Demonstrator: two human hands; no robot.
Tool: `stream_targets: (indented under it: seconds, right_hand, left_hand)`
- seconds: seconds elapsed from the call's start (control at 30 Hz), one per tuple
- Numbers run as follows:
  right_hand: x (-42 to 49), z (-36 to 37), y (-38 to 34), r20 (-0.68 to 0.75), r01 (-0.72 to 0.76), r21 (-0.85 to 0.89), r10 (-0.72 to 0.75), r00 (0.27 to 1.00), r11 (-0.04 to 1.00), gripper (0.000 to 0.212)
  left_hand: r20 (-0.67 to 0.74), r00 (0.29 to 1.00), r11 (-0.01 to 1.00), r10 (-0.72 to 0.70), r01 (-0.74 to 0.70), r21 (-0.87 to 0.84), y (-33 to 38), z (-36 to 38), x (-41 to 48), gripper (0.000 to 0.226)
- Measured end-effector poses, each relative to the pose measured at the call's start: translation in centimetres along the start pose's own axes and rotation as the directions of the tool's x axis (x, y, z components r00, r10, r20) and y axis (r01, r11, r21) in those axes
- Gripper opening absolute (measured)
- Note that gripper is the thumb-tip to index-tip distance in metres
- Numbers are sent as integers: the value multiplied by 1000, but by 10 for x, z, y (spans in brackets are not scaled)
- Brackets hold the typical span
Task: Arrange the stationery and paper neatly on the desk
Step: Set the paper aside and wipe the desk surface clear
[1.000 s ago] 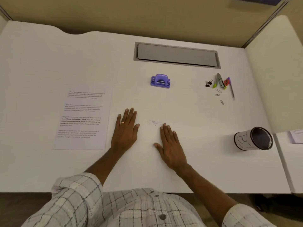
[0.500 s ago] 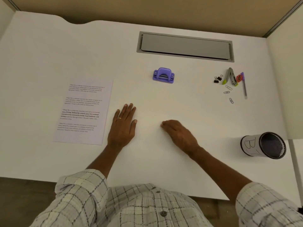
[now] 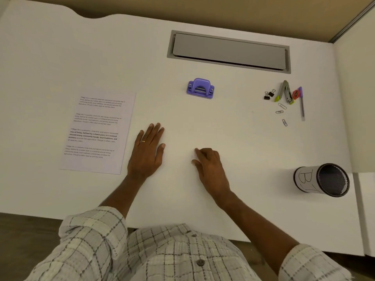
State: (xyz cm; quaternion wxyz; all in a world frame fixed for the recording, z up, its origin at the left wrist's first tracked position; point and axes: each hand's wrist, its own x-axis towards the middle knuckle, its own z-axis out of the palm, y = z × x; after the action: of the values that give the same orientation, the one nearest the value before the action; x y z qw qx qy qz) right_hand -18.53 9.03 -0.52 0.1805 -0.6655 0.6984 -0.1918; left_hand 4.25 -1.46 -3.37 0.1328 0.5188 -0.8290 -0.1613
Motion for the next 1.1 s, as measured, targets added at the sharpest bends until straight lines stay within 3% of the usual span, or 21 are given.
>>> stream_targets:
  seconds: [0.2,0.3,0.43,0.5,0.57,0.6,0.63,0.7,0.73,0.8,0.87,0.93,1.1]
  right_hand:
    - [5,-4,3,-69,-24,144,34,997,989,16]
    - [6,-7,6,46,-53,161,46,998,986,21]
    - [5,-5,-5,45,-49,-54,51,998,997,16]
    - [9,-3,-12,-20,-122,-55,121,992,991,15]
    - [16,-6,-17,-69,-319,142,331,941,937,19]
    - [21,-11,-18,-38,-431,313,465,885,846,18]
    - [26,-19,-18,55,-523,512,582,811,681,16]
    - [31,-37,-21,338,-547,820,629,700,168,8]
    - [31,-47,-22,451,-507,858,585,674,-79,6]
    - [28,-66,-23,573,-435,819,499,650,-375,9]
    - [20,-83,-23,607,-359,774,452,653,-521,12]
    - [8,-98,-20,605,-293,756,455,654,-585,14]
    - [-31,-138,7,542,-179,794,545,640,-581,35]
  left_hand:
    - [6,1000,1000,2,-2,-4,-2,1,0,57]
    - [8,1000,1000,2,-2,-12,-2,2,0,57]
    - [-2,1000,1000,13,-13,-7,-2,2,-1,57]
    - [5,1000,1000,12,-12,-17,-2,1,-1,57]
    - [10,1000,1000,12,-12,-24,-3,0,-2,57]
    - [11,1000,1000,14,-14,-23,-3,0,-2,58]
    - [13,1000,1000,15,-15,-20,-3,0,-2,58]
    - [19,1000,1000,16,-16,-12,-4,1,-2,58]
    - [22,1000,1000,16,-16,-7,-4,0,-2,58]
    - [29,999,1000,15,-15,-3,-5,0,-2,58]
    - [36,999,1000,18,-18,-2,-5,0,-2,57]
    - [33,999,1000,20,-20,0,-4,0,-2,57]
    - [15,999,999,28,-28,15,-7,2,-2,57]
